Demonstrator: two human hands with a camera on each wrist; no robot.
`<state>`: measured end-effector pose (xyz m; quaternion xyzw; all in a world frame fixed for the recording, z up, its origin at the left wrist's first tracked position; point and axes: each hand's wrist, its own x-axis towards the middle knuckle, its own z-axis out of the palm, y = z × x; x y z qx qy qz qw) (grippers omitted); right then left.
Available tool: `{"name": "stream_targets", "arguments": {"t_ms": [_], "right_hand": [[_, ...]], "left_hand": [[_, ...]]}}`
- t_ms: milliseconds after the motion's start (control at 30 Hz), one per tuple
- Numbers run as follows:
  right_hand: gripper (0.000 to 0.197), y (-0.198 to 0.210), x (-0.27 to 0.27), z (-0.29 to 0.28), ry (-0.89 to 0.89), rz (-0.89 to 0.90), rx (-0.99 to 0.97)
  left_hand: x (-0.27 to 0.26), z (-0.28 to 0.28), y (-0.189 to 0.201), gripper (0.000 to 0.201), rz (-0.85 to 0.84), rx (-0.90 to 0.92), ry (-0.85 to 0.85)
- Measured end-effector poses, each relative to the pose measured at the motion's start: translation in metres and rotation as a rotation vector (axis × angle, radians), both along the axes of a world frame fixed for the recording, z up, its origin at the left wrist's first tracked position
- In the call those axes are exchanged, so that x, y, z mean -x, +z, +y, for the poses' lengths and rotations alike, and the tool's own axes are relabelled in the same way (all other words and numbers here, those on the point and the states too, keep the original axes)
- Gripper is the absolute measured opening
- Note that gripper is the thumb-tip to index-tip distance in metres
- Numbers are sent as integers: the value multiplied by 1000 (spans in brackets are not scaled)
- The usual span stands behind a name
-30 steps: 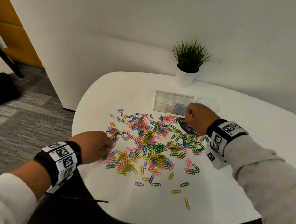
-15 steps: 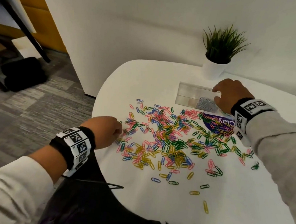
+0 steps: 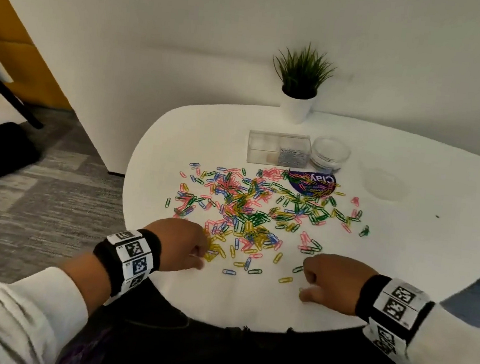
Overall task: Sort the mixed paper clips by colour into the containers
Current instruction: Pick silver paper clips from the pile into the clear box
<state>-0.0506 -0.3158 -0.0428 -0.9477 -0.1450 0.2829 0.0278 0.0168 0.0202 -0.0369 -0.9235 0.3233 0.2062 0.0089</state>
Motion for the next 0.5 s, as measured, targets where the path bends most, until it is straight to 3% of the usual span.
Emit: {"name": "stream_targets", "arguments": {"t_ms": [100,267,500], "right_hand": [[18,-9,11,6,3,-74,-17],[9,-3,15,6,-8,-72,-31],[22,12,19,-1,-108,-42,-21]], "left_hand": [[2,-1,-2,18,-21,8,38],[5,2,0,14,-10,4,77],[-4,7,3,17,-44,5,197]]}}
